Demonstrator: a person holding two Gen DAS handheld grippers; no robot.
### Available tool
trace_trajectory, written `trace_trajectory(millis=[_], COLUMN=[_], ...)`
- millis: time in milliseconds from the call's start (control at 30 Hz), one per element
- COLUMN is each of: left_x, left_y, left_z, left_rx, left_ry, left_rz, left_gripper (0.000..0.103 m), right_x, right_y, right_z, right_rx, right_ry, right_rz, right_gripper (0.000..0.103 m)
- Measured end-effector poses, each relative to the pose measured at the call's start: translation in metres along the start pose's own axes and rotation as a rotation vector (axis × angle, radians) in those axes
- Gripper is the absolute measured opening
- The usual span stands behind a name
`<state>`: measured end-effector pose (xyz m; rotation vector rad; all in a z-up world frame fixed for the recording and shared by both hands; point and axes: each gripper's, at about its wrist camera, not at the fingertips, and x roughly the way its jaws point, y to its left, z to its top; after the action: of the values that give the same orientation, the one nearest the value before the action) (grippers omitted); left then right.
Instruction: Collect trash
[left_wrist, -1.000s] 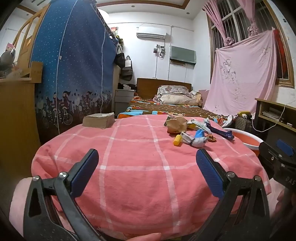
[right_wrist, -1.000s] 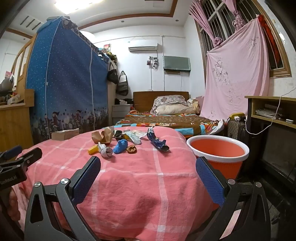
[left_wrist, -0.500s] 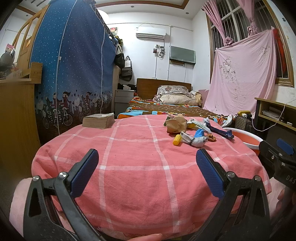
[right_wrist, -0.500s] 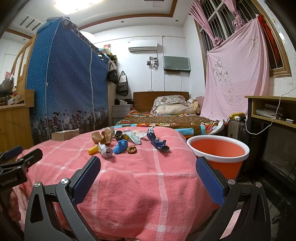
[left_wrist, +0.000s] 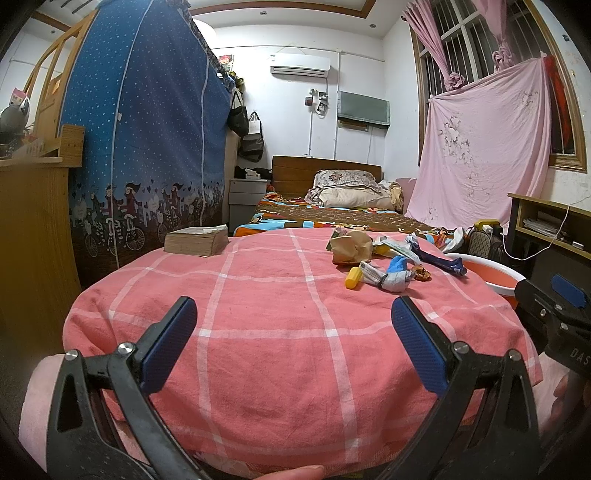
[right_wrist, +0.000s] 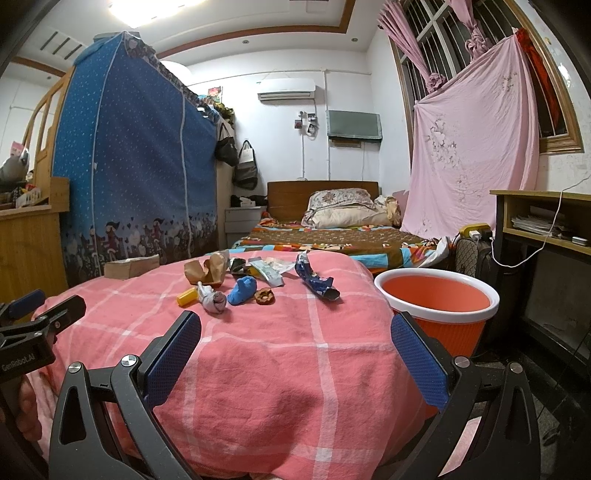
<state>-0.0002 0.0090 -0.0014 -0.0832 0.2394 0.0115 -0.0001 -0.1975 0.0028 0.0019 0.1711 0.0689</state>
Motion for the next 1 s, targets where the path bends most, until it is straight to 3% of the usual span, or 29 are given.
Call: trace_trajectory(millis=[1000], left_x=[-0.0005], left_y=[-0.0055], left_z=[-0.0012], left_rx=[0.004], left_ry=[0.001], left_rz=[0.001], left_gripper=[0.089], right_x=[0.0007], right_y=[0.0039], right_z=[-0.0009], right_rx=[0.001], right_ry=[0.004], right_rz=[0.000], right_gripper=[0.103])
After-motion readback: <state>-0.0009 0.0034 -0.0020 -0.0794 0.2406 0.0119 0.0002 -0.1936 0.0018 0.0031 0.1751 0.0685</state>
